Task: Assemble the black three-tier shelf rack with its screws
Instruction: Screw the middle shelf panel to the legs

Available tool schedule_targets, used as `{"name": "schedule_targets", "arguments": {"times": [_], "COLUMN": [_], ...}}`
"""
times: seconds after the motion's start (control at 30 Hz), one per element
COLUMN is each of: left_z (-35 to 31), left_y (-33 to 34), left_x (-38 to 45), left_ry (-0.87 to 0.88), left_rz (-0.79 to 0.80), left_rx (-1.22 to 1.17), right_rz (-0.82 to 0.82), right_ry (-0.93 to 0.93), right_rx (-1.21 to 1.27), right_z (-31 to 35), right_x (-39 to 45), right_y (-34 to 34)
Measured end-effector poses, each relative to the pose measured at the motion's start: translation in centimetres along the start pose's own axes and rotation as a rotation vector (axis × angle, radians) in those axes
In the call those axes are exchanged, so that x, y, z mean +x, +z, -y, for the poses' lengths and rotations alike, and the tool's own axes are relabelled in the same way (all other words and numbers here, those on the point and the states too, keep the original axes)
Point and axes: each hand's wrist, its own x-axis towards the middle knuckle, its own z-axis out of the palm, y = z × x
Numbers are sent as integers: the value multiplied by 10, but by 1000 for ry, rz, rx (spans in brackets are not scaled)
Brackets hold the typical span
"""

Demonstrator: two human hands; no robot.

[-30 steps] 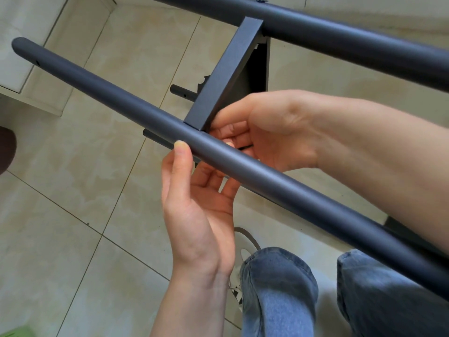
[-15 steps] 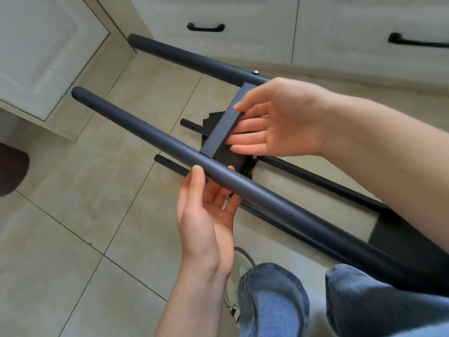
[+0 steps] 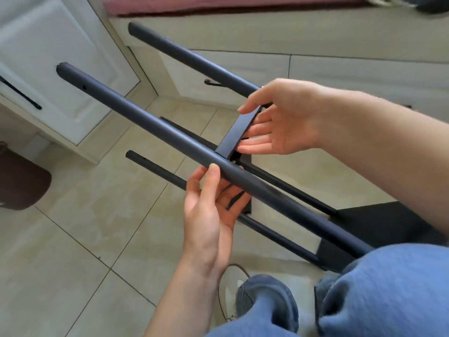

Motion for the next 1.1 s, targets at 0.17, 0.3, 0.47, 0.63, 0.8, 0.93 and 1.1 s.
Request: {"name": "schedule_targets", "arguments": {"times": [0.17,0.3,0.47,0.63,0.8,0.93,1.1], "left_z": [-32,-37,-25,-6,13,36,64], "left_y": [19,39,54,74,113,138,158], "left_x": [-11,-20,-24,-24,-21,-22,-32], "left_ry": [127,229,305,256,206,184,52], "left_rz": [134,200,306,514,623,721,884], "left_rx": [146,288,466,633,652,629,735], "right_rz": [-5,-14,0,-33,-104,-106,-123], "right_ry": [-64,-94,-111,-160,-225,-305,-360], "right_rx": [-39,-3,62,112,-8,-81,-134], "right_z": [22,25,18,10,12,5,-12], "right_x": [-39,-62,-80,-98,-116,-128,-148], "right_y": [9,-3,-38,-82,-118,-149,-189]}}
